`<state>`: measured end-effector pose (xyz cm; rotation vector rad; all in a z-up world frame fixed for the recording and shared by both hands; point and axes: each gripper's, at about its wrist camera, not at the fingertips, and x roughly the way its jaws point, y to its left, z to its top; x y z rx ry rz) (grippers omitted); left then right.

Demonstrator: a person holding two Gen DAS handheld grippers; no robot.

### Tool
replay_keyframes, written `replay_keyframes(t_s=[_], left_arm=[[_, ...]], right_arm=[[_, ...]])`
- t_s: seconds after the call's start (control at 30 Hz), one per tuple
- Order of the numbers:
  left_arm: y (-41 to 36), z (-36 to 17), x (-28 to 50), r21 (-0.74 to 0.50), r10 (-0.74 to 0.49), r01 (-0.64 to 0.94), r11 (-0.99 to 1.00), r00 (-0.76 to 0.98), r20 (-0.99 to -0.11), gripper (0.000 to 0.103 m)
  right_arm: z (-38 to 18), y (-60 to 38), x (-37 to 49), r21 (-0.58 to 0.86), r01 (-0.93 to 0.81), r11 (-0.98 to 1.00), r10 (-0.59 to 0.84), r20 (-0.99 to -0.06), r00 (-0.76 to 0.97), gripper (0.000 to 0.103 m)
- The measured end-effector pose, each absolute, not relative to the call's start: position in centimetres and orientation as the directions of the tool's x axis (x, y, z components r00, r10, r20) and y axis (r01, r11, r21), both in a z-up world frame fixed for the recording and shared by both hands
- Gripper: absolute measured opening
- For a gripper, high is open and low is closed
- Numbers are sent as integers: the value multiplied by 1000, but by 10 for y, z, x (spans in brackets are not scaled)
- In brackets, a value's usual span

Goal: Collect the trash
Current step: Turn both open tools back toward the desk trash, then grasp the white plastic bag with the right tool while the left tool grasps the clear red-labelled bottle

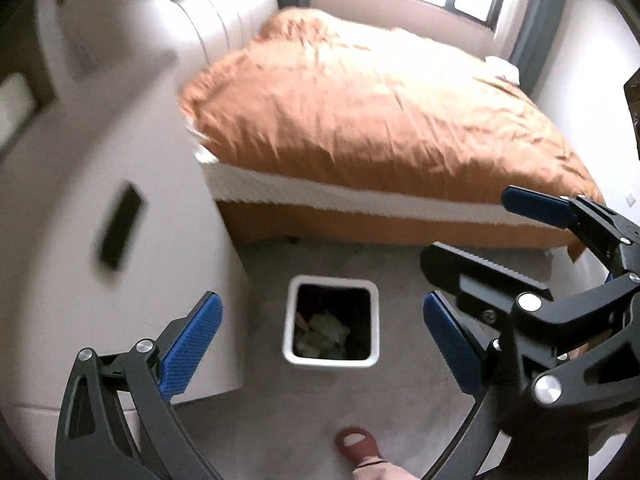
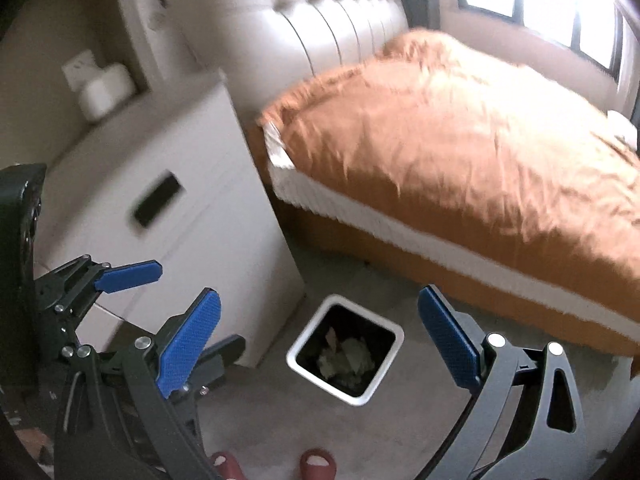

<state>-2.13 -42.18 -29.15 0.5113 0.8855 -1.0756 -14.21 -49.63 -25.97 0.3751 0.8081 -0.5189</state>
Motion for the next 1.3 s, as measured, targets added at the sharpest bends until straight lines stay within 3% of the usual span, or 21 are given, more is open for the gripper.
replay_keyframes(t_s=[0.27,0.67,1.0,1.3], left_arm=[[-338,-218,-1,-22,-537,836,548,331,-776,98],[-179,-160,47,72,-370,608,790,567,-736,98],[-39,-155,97,94,-203,390,916,653,-729,98],[14,-174,162,119,-207,420,900,650,-732,98]], right_arm=[[-183,-428,-117,136,434,891,-238,-675,698,98],[-126,-294,-23,174,97,980,26,-595,803,98],[-125,-201,40,156,-50,987,136,-611,780,98],[-156,-160,81,121,-22,992,99,-674,732,98]])
